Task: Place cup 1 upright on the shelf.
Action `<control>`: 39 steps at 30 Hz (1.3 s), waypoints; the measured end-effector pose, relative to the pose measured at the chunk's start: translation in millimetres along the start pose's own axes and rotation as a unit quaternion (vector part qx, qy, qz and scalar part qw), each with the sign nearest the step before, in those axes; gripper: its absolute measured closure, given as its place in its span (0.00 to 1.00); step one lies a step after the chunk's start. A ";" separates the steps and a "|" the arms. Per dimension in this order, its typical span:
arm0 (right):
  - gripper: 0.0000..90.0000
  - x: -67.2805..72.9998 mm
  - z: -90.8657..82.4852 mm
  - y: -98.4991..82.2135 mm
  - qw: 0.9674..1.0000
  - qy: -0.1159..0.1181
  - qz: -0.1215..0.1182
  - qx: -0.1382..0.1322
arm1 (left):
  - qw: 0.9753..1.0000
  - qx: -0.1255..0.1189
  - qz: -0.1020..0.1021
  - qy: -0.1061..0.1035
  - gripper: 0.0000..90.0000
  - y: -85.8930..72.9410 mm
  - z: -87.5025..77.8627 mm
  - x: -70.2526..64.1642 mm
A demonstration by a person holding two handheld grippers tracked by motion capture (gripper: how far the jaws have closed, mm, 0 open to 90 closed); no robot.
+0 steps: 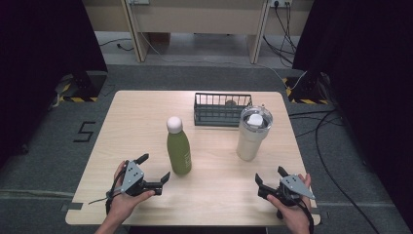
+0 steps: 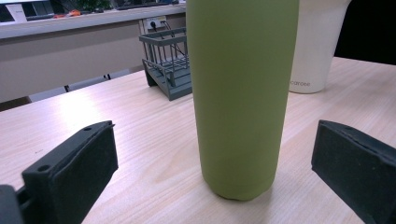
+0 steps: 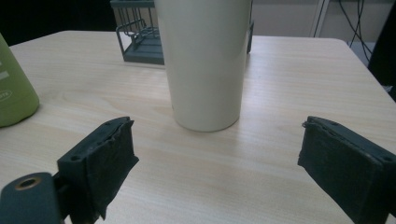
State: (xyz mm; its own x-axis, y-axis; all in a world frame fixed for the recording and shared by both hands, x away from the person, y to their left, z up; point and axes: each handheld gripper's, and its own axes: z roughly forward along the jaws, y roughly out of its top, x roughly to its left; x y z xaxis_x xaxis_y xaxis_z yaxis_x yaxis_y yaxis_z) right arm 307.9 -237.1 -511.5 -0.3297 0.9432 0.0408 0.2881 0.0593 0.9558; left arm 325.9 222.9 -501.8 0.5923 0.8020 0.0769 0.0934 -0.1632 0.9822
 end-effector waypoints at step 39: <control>0.00 1.8 82.3 58.3 0.999 0.002 -0.034 -0.022 | 1.000 0.003 -0.009 0.001 0.00 -1.8 2.0 -1.3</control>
State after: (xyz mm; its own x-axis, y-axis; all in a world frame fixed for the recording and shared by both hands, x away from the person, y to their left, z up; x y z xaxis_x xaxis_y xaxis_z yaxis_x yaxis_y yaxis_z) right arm 398.1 -205.1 -479.7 -0.3509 0.9361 -0.0235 0.2258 0.1089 0.9681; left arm 326.5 221.0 -504.0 0.5895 0.8056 0.0599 0.1085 -0.1525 0.9823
